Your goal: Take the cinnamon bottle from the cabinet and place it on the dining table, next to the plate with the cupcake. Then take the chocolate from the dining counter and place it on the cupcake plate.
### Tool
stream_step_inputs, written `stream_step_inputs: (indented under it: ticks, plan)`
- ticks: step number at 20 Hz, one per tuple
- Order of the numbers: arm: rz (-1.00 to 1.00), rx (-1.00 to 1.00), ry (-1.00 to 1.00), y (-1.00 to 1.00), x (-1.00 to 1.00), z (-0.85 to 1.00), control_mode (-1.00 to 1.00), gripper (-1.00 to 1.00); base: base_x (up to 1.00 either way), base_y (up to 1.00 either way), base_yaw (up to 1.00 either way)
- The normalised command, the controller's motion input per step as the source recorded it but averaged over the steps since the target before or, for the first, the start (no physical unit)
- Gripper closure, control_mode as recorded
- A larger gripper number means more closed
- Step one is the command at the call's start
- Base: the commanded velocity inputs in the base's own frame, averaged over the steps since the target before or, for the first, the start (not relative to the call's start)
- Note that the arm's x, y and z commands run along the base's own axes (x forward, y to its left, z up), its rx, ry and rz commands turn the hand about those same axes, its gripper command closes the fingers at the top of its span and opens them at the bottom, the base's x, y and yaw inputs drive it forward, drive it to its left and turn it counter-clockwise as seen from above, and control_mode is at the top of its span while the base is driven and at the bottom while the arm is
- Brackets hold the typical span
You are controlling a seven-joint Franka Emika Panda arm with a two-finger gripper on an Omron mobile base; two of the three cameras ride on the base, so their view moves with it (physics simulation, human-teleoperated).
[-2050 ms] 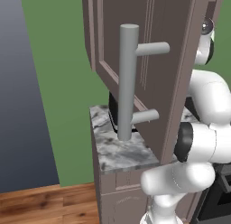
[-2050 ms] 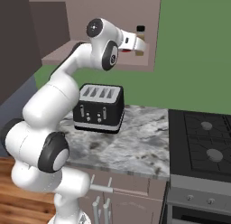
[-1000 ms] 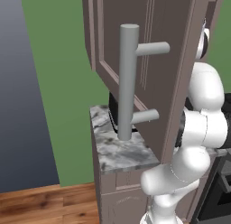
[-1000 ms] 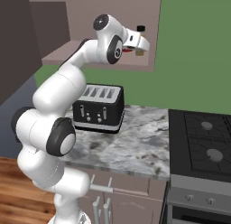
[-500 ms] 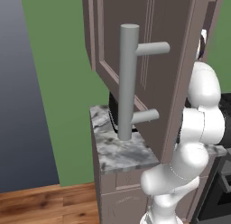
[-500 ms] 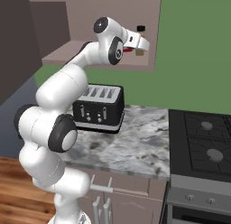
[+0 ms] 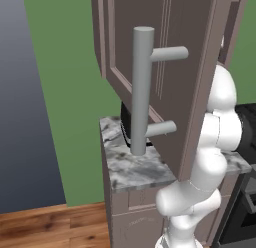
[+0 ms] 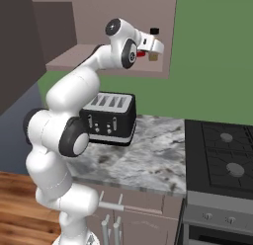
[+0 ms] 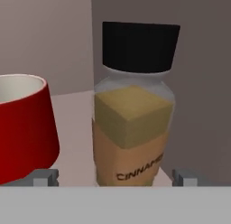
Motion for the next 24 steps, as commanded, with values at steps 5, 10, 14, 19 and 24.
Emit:
stream_step_inputs:
  ticks: [5,10,14,19,24]
  plan:
    - [0.00,0.00,0.00,-0.20,0.16,0.00,-1.00,-1.00,0.00,0.00,0.00]
    - [-0.01,0.00,0.00,-0.20,0.09,0.00,-1.00,-1.00,0.00,0.00,0.00]
    - [-0.06,0.00,0.00,-0.18,0.10,0.00,-1.00,-1.00,0.00,0.00,0.00]
    - [-0.10,0.00,0.00,-0.22,0.09,0.00,-1.00,-1.00,0.00,0.00,0.00]
    - [-0.12,-0.02,0.00,-0.24,0.01,-0.01,-1.00,-1.00,0.00,0.00,0.00]
